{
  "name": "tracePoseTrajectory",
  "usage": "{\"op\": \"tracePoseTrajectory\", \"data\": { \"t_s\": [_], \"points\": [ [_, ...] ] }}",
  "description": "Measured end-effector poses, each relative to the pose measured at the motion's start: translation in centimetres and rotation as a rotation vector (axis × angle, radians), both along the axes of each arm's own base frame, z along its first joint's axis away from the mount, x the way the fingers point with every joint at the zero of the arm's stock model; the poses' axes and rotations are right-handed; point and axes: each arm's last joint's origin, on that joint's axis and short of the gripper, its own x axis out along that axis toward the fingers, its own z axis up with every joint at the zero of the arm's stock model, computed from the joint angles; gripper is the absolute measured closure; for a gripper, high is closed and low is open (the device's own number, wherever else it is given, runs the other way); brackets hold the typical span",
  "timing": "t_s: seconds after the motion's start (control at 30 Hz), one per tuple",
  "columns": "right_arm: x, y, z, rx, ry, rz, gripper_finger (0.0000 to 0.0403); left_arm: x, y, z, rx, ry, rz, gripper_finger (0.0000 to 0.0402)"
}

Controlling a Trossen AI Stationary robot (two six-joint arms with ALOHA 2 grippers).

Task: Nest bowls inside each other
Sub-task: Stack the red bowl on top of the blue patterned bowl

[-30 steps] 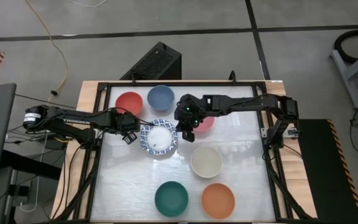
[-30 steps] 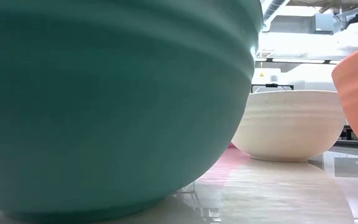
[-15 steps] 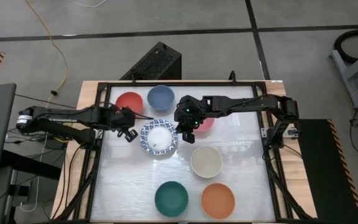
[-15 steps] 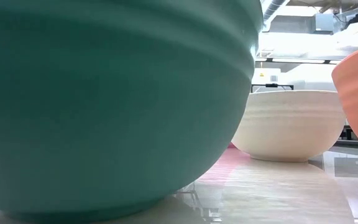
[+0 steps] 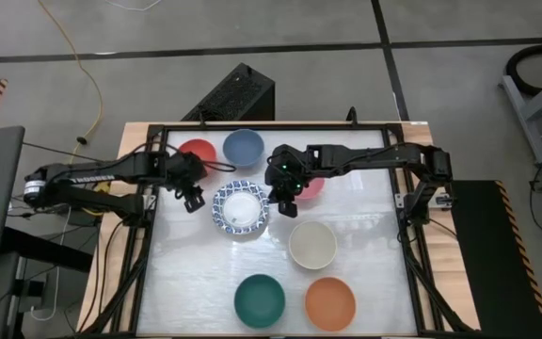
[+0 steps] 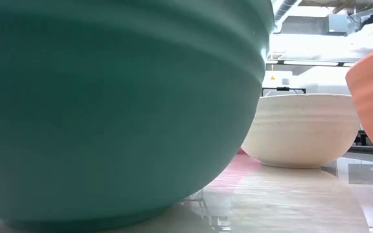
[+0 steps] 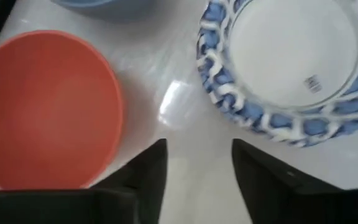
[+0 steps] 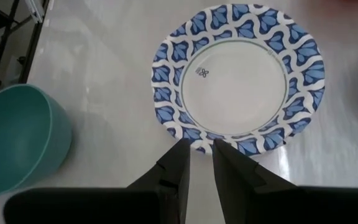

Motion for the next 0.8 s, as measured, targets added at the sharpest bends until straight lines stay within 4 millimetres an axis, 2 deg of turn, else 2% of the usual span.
{"op": "tracePoseTrajectory", "data": {
  "t_s": [0.1, 0.2, 0.4, 0.8],
  "points": [
    [-0.1, 0.0, -0.1, -0.007, 0.008, 0.007, 0.0311, -0.3, 0.5, -0.6, 0.034, 0.042, -0.018, 0.0198],
    [-0.1, 0.0, -0.1, -0.009, 0.011, 0.010, 0.0311, -0.5, 1.1, -1.0, 0.058, 0.072, -0.016, 0.0188],
    [-0.1, -0.2, -0.1, -0.014, 0.009, 0.008, 0.0311, -0.5, 2.3, -1.6, 0.082, 0.089, -0.011, 0.0191],
    [-0.1, -0.5, -0.1, -0.014, 0.011, -0.006, 0.0311, 1.0, 3.9, -5.6, 0.047, 0.231, -0.011, 0.0204]
  ]
}}
